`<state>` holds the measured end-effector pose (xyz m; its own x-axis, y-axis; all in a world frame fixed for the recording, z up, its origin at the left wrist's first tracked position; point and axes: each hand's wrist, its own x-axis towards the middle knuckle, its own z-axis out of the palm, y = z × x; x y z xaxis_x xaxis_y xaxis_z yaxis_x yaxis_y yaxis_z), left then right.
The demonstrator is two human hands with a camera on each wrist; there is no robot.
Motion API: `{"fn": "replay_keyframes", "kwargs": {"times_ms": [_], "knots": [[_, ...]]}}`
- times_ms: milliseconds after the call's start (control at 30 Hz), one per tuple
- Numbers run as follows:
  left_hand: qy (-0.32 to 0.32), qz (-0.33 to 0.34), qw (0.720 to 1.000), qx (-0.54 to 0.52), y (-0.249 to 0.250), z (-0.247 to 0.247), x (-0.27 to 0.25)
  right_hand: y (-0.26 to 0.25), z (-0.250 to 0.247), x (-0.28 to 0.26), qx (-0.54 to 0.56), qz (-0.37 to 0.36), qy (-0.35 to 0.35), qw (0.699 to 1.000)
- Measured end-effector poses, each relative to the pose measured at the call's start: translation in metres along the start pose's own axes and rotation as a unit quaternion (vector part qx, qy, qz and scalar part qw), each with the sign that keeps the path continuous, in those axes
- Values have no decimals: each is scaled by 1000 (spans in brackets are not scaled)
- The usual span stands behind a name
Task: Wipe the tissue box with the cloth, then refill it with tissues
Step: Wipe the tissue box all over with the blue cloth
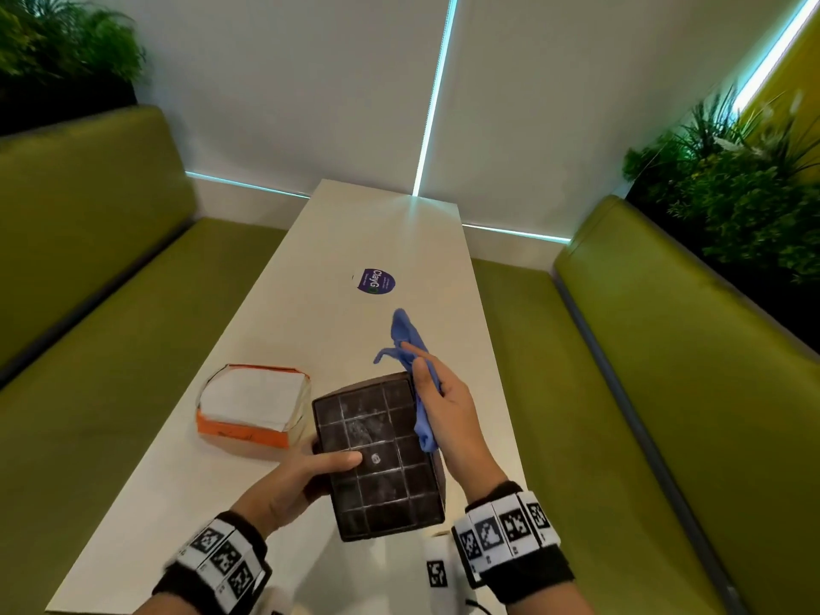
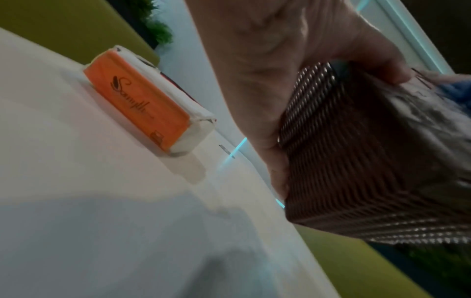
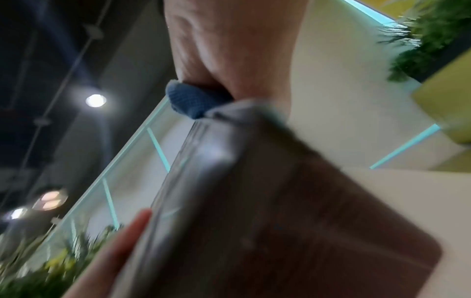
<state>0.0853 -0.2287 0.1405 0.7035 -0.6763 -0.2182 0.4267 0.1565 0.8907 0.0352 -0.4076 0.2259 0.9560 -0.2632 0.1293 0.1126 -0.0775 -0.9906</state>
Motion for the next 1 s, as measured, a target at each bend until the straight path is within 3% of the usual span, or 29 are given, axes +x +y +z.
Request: {"fn": "replay_keyframes", "kwargs": {"times_ms": [133, 233, 433, 633, 833, 1000], "knots": [[49, 46, 996, -63, 16, -11, 1, 18, 5, -28, -47, -36, -26, 998], [82, 45, 991, -94, 26, -27, 1, 36, 10, -55, -75, -32, -29, 996], [15, -27, 1000, -1, 16, -7, -9, 4, 7, -22, -50, -55, -1, 997], [89, 47, 991, -93, 21, -4, -3, 15, 7, -30, -58, -46, -18, 997], [134, 49, 984, -105, 14, -6, 5, 33, 22, -46, -1, 0, 98, 995], [143, 67, 975, -159, 3, 13, 7, 32, 25, -36, 48, -19, 182, 982]]}}
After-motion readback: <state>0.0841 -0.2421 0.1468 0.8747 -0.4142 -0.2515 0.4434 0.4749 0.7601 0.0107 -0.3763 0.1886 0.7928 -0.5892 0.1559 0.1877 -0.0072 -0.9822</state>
